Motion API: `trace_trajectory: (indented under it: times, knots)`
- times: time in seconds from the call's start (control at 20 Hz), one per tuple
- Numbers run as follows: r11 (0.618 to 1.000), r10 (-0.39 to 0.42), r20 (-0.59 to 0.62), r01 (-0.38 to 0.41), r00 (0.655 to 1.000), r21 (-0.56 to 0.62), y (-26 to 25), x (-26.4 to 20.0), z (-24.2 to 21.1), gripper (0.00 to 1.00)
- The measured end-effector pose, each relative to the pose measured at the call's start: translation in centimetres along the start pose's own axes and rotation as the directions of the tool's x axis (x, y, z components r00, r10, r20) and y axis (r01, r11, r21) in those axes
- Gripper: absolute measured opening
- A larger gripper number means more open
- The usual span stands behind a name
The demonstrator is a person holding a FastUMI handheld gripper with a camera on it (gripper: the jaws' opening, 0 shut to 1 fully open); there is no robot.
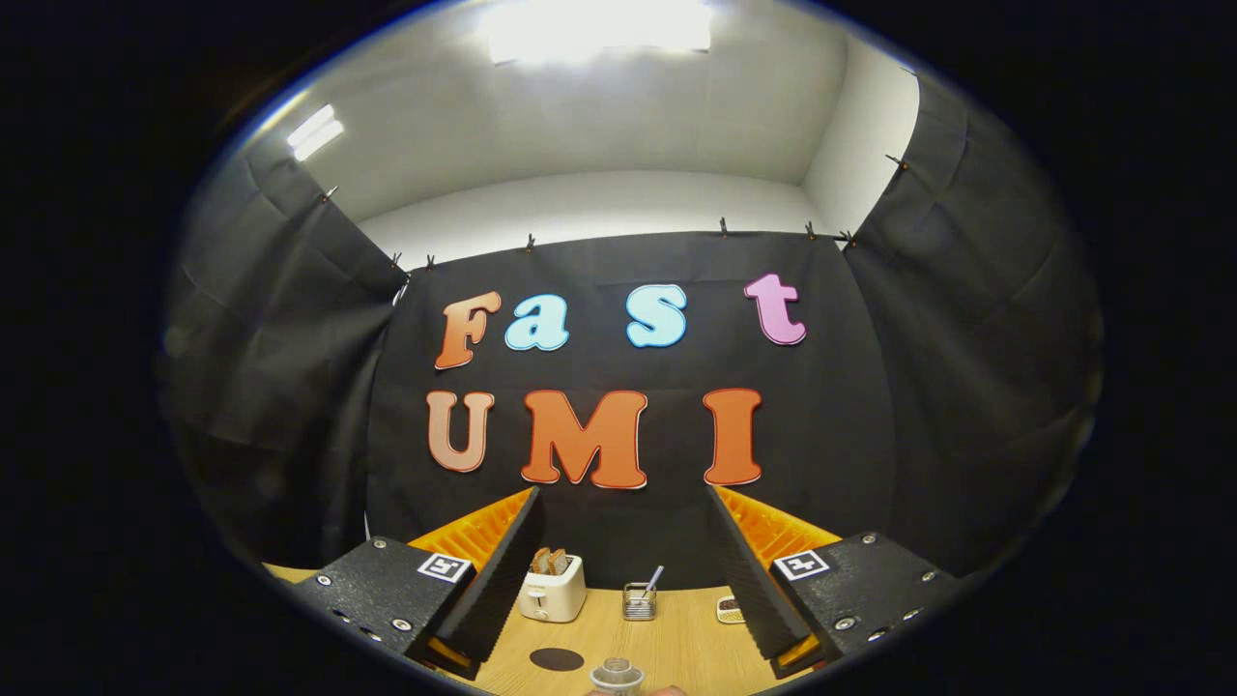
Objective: Take the bottle from table, then pour the juice into the cup, finally place the bottle on the coaster
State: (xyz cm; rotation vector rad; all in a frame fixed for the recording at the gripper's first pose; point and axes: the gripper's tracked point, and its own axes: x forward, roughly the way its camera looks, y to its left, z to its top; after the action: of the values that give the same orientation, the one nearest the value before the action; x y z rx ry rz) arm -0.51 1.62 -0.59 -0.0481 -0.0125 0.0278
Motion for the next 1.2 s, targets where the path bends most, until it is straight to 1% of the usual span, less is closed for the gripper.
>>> trace_trajectory:
  times: [0.2, 0.4, 0.55, 0.6, 0.8, 1.0, 1.05, 1.2]
  knots:
    - [1.0, -0.001, 0.0, 0.001, 1.0, 0.008, -0.3, -0.4, -1.5, 0.98]
    - [1.0, 0.031, -0.034, -0.031, 0.999, 0.005, 0.4, -0.6, -4.3, 0.98]
    - [1.0, 0.026, -0.051, -0.026, 0.998, -0.011, 0.4, -0.7, -7.0, 0.98]
    - [1.0, 0.027, -0.06, -0.027, 0.998, -0.005, 0.6, -0.6, -8.0, 0.98]
    - [0.999, 0.037, -0.165, -0.039, 0.986, -0.007, 1.3, 0.1, -14.2, 0.98]
    - [0.998, 0.048, -0.178, -0.053, 0.983, -0.025, 1.7, -0.4, -18.0, 0.98]
    - [0.999, 0.035, -0.186, -0.04, 0.982, -0.023, 1.4, -0.3, -19.2, 0.98]
    - [0.999, 0.027, -0.266, -0.033, 0.964, -0.018, 1.1, -0.8, -23.4, 0.98]
